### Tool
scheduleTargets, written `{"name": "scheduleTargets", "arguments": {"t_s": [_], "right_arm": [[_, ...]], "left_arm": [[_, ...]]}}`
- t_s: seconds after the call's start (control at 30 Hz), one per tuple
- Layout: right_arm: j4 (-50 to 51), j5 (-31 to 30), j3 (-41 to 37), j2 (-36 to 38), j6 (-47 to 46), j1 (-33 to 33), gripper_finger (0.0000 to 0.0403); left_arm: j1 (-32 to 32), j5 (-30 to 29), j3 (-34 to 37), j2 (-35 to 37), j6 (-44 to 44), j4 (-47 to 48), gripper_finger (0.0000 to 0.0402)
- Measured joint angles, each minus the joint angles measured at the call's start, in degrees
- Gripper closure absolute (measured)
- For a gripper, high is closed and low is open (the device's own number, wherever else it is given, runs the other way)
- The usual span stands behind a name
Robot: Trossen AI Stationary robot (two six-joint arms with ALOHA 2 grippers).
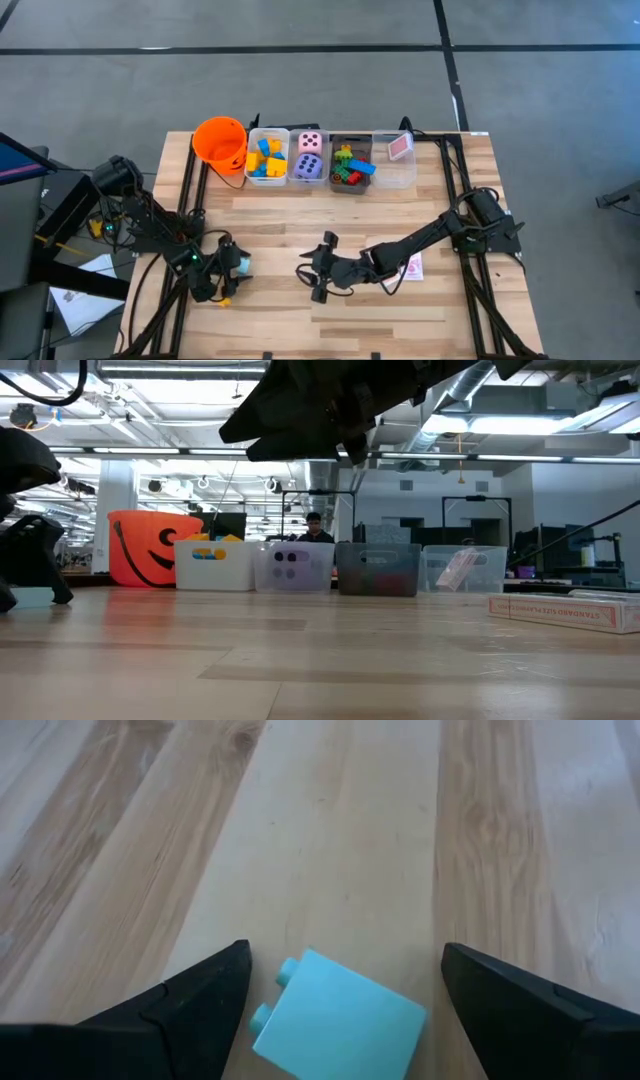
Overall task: Pick & Place Toys
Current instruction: Put the light blue game piece into the black bin
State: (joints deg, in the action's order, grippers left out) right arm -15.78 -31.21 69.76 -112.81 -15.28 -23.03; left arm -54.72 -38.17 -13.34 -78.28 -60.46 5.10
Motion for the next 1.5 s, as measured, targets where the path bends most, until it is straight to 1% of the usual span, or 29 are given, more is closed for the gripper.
{"name": "scheduleTargets", "arguments": {"t_s": [0.2, 0.27, 0.33, 0.43, 0.47, 0.53, 0.6, 0.63, 0.7, 0.8, 0.83, 0.87, 0.9, 0.93, 1.0, 1.03, 1.07, 1.1, 1.13, 1.2, 1.27, 1.33, 1.4, 1.5], "right_arm": [[0.5, 0.1, 0.0, 0.0, 0.0, -0.2, 0.0214], [0.4, 0.1, 0.0, 0.0, 0.0, -0.3, 0.0214], [0.4, 0.1, 0.0, 0.0, -0.1, -0.5, 0.0214], [0.3, 0.1, 0.0, 0.0, -1.4, -0.6, 0.0214], [0.1, 0.1, 0.0, 0.0, -1.7, -0.6, 0.0214], [-0.5, 0.1, 0.0, 0.0, -1.7, -0.6, 0.0214], [-1.4, 0.1, 0.0, 0.0, -1.4, -0.6, 0.0214], [-1.9, 0.1, 0.0, 0.0, -1.0, -0.6, 0.0214], [-3.6, 0.1, 0.0, 0.0, 0.7, -0.6, 0.0214], [-6.7, 0.1, 0.0, 0.0, 4.7, -0.6, 0.0214], [-7.9, 0.1, 0.0, 0.0, 6.2, -0.6, 0.0214], [-9.1, 0.1, 0.0, 0.0, 7.6, -0.6, 0.0214], [-10.4, 0.1, 0.0, 0.0, 9.0, -0.6, 0.0214], [-11.6, 0.3, 0.0, 0.0, 10.3, -0.6, 0.0214], [-13.6, 1.3, 0.0, 0.0, 12.8, -0.6, 0.0214], [-14.3, 1.6, 0.1, 0.0, 13.8, -0.6, 0.0214], [-14.4, 1.6, 0.5, 0.0, 14.5, -0.6, 0.0214], [-14.5, 1.6, 1.0, 0.0, 15.3, -0.5, 0.0214], [-14.5, 1.6, 1.5, 0.0, 15.7, -0.5, 0.0214], [-14.2, 1.7, 2.2, 0.0, 15.9, -0.5, 0.0214], [-12.6, 1.8, 2.8, 0.0, 16.0, -0.5, 0.0214], [-10.9, 1.8, 3.3, 0.0, 15.9, -0.5, 0.0214], [-8.7, 1.8, 3.8, 0.0, 15.9, -0.5, 0.0214], [-5.0, 1.8, 4.0, 0.0, 14.7, -0.6, 0.0214]], "left_arm": [[-0.3, 0.1, 0.0, 0.0, 3.0, -0.4, 0.0078], [-0.6, -0.8, 0.2, -0.1, 3.0, -1.2, 0.0078], [-0.8, -3.0, 0.5, 0.0, 0.8, -3.4, 0.0078], [-0.5, -7.5, 0.8, 1.0, -6.4, -10.0, 0.0078], [-0.3, -8.2, 0.9, 1.6, -8.1, -12.7, 0.0078], [0.5, -11.5, 0.6, 3.2, -9.5, -19.3, 0.0078], [1.6, -14.8, 0.6, 4.5, -8.2, -26.2, 0.0078], [2.1, -16.2, 0.7, 5.3, -5.5, -30.7, 0.0078], [3.0, -17.2, 0.6, 7.2, 5.5, -42.8, 0.0078], [3.9, -16.7, -0.5, 9.3, 30.5, -61.4, 0.0078], [4.3, -15.0, -1.4, 9.8, 39.0, -66.7, 0.0078], [4.8, -12.1, -2.8, 10.3, 46.6, -71.2, 0.0078], [5.4, -7.8, -4.5, 10.7, 52.8, -73.9, 0.0078], [6.1, -3.0, -6.5, 11.0, 57.3, -74.4, 0.0078], [7.8, 5.3, -11.6, 11.1, 61.5, -71.2, 0.0078], [8.5, 7.7, -14.7, 11.1, 62.2, -67.2, 0.0078], [9.0, 8.5, -18.2, 11.1, 62.6, -61.6, 0.0078], [9.3, 8.3, -22.0, 11.1, 62.9, -53.6, 0.0078], [9.5, 6.7, -26.0, 10.9, 63.0, -44.8, 0.0078], [9.4, -0.2, -34.9, 9.4, 63.1, -27.3, 0.0078], [8.7, -8.4, -43.1, 7.4, 63.1, -12.6, 0.0078], [7.7, -14.9, -49.9, 5.7, 61.1, -0.3, 0.0078], [6.5, -18.2, -55.5, 4.5, 56.0, 10.7, 0.0078], [4.9, -18.8, -60.4, 4.2, 41.7, 27.4, 0.0078]]}}
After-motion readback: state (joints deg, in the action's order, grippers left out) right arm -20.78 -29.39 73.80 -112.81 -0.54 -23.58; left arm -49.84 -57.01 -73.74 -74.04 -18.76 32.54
